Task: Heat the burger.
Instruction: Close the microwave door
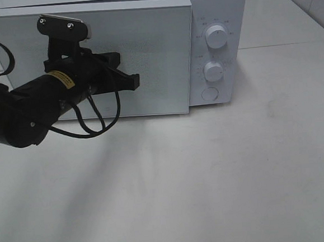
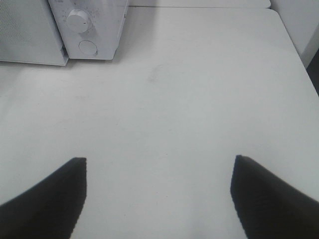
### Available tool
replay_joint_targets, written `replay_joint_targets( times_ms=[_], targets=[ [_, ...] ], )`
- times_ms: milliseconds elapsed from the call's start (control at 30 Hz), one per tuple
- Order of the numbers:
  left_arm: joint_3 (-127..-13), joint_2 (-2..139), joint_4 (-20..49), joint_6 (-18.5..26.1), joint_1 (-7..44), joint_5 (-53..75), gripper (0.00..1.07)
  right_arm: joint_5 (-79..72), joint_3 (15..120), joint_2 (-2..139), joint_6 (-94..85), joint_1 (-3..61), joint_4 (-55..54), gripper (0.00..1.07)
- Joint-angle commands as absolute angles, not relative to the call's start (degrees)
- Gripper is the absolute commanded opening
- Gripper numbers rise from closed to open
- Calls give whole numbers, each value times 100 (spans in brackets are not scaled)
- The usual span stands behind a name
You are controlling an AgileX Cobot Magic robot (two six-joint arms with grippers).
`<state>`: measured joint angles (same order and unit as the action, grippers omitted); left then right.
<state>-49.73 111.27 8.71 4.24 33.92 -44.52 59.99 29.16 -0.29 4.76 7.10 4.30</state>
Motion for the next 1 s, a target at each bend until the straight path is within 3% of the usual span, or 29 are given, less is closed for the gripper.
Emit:
replay_joint_targets(
  times_ms=[33, 267, 1000],
  targets=[
    [-5283, 11230, 1220, 458, 3421, -4320, 0, 5942, 2911, -183, 458, 670, 424, 76],
    [-5816, 11431, 1513, 779, 3421, -4120, 0, 5942, 2911, -183, 464, 670, 424, 76],
    [-6652, 11774, 1896, 917, 3421, -3845, 0, 5942, 2911, -183, 464, 670, 424, 76]
  ],
)
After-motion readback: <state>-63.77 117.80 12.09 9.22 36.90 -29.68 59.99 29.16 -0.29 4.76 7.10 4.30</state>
